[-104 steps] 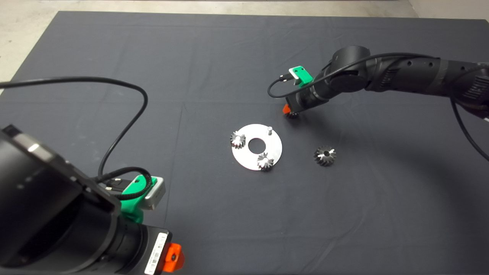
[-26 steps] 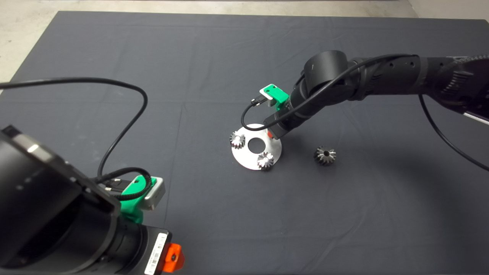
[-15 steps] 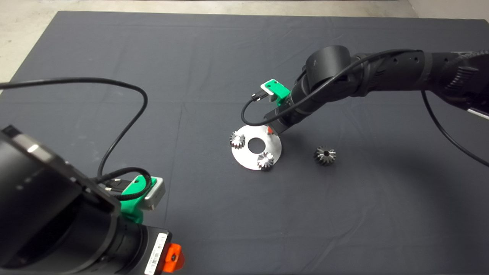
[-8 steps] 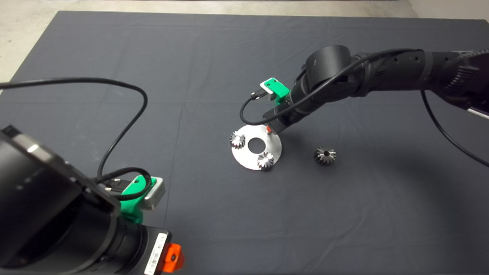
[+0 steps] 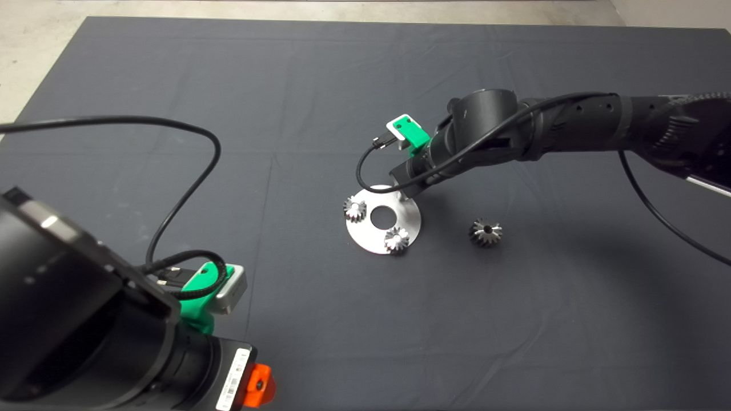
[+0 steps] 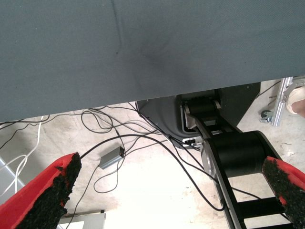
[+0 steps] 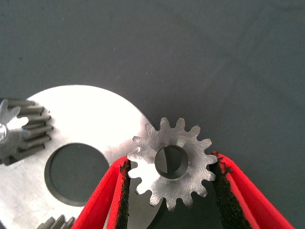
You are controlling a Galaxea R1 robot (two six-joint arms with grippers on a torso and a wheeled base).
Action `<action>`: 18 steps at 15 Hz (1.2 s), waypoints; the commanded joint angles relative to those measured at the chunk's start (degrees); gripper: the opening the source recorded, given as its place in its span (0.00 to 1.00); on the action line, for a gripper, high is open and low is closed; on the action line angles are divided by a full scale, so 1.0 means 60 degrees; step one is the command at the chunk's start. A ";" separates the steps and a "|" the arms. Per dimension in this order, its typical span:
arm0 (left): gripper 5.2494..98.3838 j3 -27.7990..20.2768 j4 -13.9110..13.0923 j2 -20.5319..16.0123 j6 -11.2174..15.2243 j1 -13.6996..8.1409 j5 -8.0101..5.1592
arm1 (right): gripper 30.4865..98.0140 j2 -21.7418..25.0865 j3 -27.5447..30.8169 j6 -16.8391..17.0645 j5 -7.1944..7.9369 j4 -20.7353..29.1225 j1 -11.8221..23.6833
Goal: Remove an incorrectly installed larger gear and replace it with the correct smaller gear
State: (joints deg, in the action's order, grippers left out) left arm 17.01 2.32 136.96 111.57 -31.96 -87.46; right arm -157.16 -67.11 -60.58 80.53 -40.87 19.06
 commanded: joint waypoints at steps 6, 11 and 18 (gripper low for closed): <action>1.00 -0.0171 -0.0210 -0.0011 -0.0050 0.0302 -0.0640 | 0.15 0.0492 0.1725 -0.0085 -0.0077 -0.1084 0.0136; 1.00 -0.0156 -0.0210 -0.0011 -0.0094 0.0332 -0.0569 | 0.15 0.0638 0.1769 -0.0085 -0.0077 -0.1863 -0.0396; 1.00 -0.0171 -0.0210 -0.0011 -0.0094 0.0588 -0.0540 | 0.15 0.0682 0.1651 -0.0633 -0.0092 -0.2505 -0.0598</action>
State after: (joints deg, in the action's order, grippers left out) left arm 17.01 2.31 136.80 111.06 -28.84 -87.49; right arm -152.86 -57.21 -63.56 80.48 -53.41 13.84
